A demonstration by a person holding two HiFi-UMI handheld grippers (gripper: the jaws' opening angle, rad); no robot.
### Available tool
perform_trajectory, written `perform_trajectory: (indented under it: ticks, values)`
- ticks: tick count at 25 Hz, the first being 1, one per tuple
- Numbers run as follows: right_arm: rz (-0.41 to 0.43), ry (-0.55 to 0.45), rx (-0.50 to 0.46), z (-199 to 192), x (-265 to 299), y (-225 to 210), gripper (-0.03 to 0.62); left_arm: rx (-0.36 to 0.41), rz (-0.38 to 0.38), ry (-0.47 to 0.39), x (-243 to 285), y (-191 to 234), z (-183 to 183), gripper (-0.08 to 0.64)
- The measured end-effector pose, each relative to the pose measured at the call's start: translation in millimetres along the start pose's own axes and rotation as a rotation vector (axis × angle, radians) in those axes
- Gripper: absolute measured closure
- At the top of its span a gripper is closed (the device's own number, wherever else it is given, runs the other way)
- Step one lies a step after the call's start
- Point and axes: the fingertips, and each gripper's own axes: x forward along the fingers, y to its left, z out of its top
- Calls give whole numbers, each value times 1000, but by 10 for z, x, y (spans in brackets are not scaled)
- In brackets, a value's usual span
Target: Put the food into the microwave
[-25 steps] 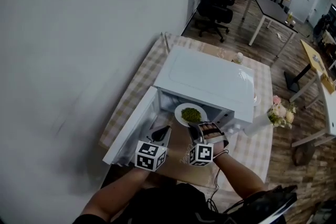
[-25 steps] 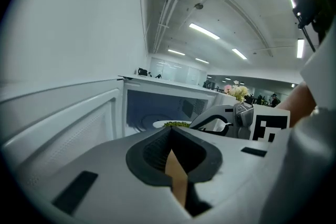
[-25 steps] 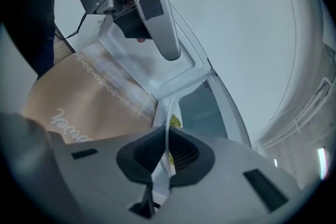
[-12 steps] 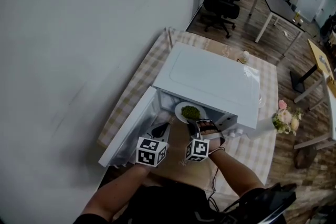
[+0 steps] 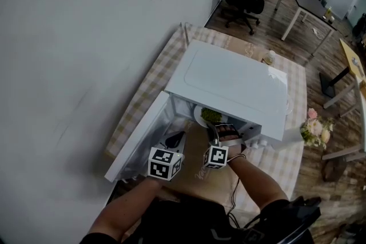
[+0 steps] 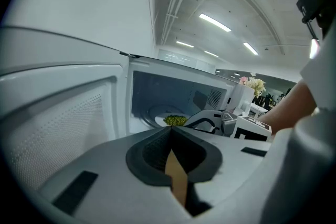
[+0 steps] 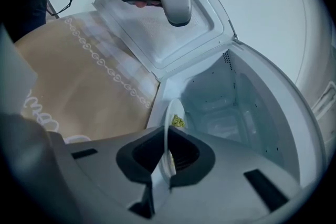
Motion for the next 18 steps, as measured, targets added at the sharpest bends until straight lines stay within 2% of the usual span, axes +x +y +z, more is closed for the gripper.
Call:
perform_trajectory:
  ticks: [5,9,13,18]
  values:
    - [21,13,-10,-7,94,50,556,7,-4,12,19,-7,-38,551]
    - [39,25,-13,-38,155,72,546,-16,4,3,-6,3,-27,551]
    - [89,54,10,-104,219,141,534,-24,5,-12,-43,11,20,551]
    - [83,48,21,-100,210,165,526,-36,8,-20,-61,39,10,551]
